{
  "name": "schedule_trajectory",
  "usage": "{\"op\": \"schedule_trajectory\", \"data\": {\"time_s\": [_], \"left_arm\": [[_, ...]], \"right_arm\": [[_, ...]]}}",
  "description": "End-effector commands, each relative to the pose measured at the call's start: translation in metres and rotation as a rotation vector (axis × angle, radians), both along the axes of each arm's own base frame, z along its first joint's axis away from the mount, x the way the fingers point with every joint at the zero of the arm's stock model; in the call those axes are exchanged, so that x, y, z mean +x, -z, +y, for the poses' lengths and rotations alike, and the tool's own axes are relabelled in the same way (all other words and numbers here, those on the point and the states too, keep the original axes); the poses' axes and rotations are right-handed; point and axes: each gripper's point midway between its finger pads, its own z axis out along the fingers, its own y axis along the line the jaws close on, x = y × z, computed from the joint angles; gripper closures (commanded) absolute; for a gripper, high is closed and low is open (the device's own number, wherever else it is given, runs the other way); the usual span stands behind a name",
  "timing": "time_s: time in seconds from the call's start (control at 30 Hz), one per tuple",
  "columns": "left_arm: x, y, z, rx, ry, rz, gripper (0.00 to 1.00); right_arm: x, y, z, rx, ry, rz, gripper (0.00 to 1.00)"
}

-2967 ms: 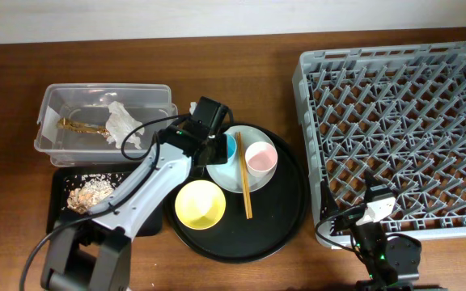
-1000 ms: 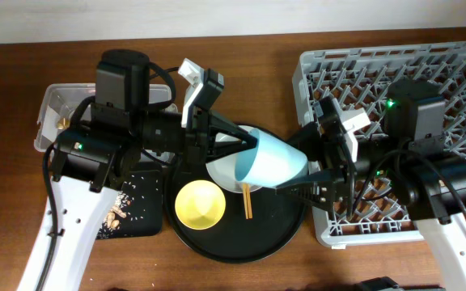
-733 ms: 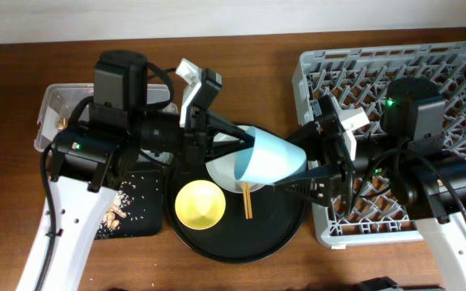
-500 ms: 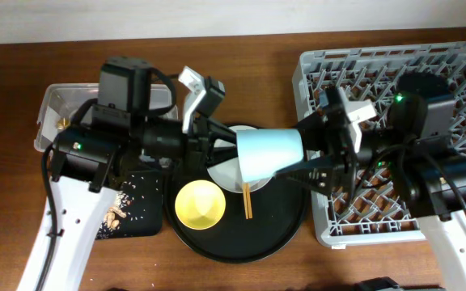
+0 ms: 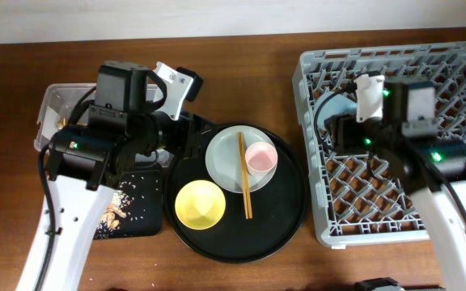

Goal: Sort waste into correct bins and load items into the dishwasher rack
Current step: 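Place the blue cup upside down in the dish rack with the right gripper, then grasp the pink cup with the left gripper and lift it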

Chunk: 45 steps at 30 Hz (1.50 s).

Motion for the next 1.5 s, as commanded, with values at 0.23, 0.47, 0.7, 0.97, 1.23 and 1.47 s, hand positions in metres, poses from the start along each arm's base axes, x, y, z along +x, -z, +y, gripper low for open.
{"op": "schedule_trajectory", "data": {"time_s": [0.23, 0.47, 0.7, 0.97, 1.23, 1.47], "left_arm": [[-0.003, 0.017, 0.005, 0.030, -0.026, 0.064, 0.43], [-0.004, 0.018, 0.006, 0.031, -0.026, 0.068, 0.43], [-0.004, 0.018, 0.006, 0.032, -0.026, 0.070, 0.42], [-0.002, 0.024, 0.004, 0.013, -0.063, 0.119, 0.42], [0.014, 0.114, -0.057, 0.094, -0.060, 0.367, 0.43], [0.023, 0.214, -0.075, 0.297, -0.173, 0.510, 0.43]], "right_arm": [[0.043, 0.094, -0.026, -0.134, 0.137, 0.232, 0.39], [0.046, 0.112, -0.032, -0.137, 0.149, 0.280, 0.38], [0.046, 0.116, -0.032, -0.139, 0.149, 0.290, 0.15], [0.034, 0.048, -0.015, -0.038, 0.095, 0.187, 0.15], [-0.056, -0.055, -0.017, 0.011, 0.076, -0.011, 0.07], [-0.075, -0.045, -0.019, 0.002, 0.076, 0.065, 0.07]]}}
